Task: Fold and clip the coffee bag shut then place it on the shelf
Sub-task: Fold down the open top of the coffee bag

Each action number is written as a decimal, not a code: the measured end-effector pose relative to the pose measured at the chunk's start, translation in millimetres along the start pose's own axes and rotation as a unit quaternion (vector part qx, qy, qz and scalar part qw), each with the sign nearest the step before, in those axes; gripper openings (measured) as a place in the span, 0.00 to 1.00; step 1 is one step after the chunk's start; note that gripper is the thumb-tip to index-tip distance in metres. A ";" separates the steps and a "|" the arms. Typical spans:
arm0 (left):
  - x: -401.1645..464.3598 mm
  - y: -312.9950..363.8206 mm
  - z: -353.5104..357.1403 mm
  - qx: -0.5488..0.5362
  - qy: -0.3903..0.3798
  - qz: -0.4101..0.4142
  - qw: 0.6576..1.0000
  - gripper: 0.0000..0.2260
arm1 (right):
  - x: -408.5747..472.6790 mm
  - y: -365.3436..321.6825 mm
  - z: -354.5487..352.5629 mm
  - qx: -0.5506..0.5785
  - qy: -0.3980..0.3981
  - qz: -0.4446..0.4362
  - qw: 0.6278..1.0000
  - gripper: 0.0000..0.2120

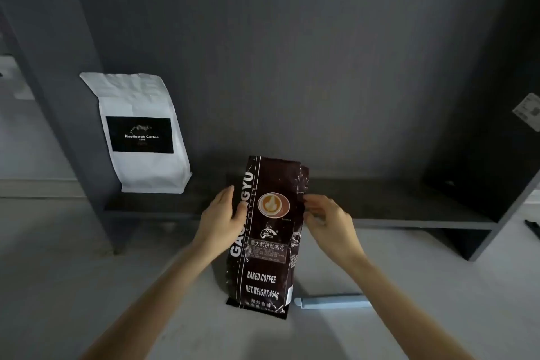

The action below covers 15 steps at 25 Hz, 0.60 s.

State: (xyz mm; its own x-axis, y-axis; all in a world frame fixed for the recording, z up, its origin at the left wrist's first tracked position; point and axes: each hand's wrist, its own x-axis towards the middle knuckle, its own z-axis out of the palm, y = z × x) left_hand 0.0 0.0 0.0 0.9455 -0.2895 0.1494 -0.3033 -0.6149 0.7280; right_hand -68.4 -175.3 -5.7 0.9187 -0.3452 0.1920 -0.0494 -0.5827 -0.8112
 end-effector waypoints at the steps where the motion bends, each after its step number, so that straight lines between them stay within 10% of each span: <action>1: -0.3 -1.6 2.2 -0.028 -0.001 -0.010 1.000 0.19 | -0.1 2.5 2.0 0.005 -0.007 0.004 1.000 0.15; 15: -62.5 -15.1 4.9 -0.223 0.071 -0.030 0.972 0.12 | -36.7 3.0 26.0 0.147 0.021 0.096 0.984 0.07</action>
State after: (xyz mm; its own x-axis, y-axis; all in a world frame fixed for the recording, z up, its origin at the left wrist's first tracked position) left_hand -55.1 23.8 -23.6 0.9764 -0.1394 0.1648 -0.1947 -0.2392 0.9513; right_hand -92.1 -145.2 -29.6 0.8865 -0.4612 0.0378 -0.0986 -0.2681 -0.9583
